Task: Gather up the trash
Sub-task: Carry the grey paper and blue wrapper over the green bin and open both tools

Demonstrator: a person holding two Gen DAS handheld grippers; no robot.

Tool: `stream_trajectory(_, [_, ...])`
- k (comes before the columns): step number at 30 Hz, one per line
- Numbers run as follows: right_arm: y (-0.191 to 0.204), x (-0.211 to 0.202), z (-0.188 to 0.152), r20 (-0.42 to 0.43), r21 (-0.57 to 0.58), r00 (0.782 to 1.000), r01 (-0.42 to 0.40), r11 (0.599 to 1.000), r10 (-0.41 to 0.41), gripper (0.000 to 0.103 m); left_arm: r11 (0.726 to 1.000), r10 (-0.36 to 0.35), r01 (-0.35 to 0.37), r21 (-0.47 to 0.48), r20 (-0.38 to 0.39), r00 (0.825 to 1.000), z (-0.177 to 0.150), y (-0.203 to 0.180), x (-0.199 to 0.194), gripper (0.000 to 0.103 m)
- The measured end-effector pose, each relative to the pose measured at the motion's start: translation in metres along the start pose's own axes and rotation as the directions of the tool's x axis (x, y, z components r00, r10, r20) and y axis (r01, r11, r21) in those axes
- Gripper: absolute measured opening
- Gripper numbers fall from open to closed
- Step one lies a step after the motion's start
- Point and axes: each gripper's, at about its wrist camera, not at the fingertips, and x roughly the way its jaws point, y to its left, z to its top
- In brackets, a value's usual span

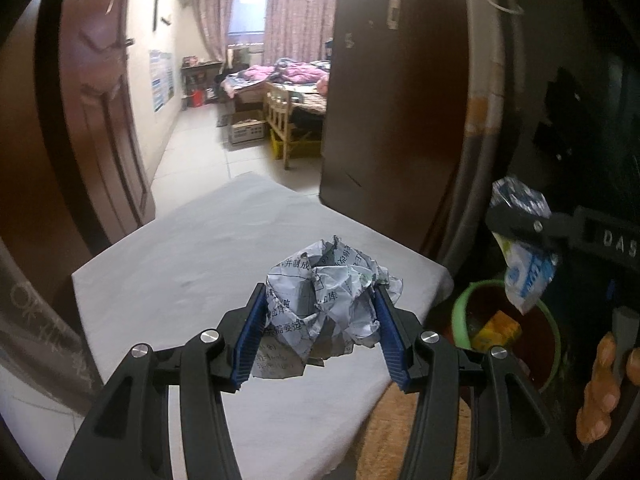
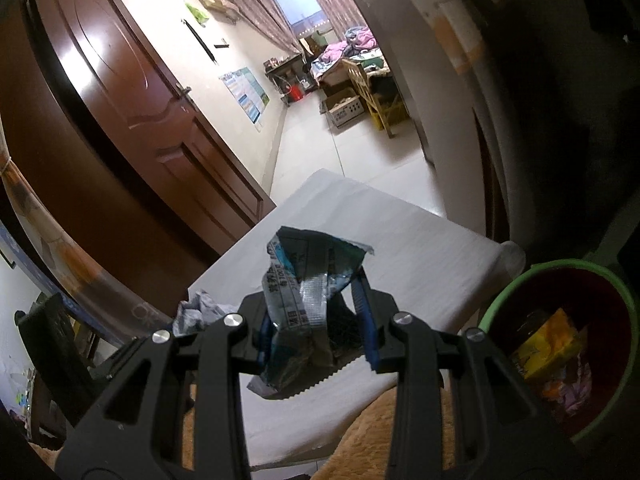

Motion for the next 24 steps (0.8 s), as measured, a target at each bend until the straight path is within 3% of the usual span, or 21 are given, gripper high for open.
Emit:
stream_trajectory(17, [-0.025,-0.02,0.009,0.037,0.011,0.999,0.002,1.0,-0.002,0.034,0.991,-0.077,0.082,0.106,-0.052,0.996,-0.005,-0.061,0.005,0.049])
stream_trajectory(24, [-0.042,-0.025,0.01,0.041,0.026,0.999,0.029,0.999,-0.03,0.034,0.981,-0.149,0.16,0.11,-0.106,0.983,-0.011,-0.092,0.02,0.049])
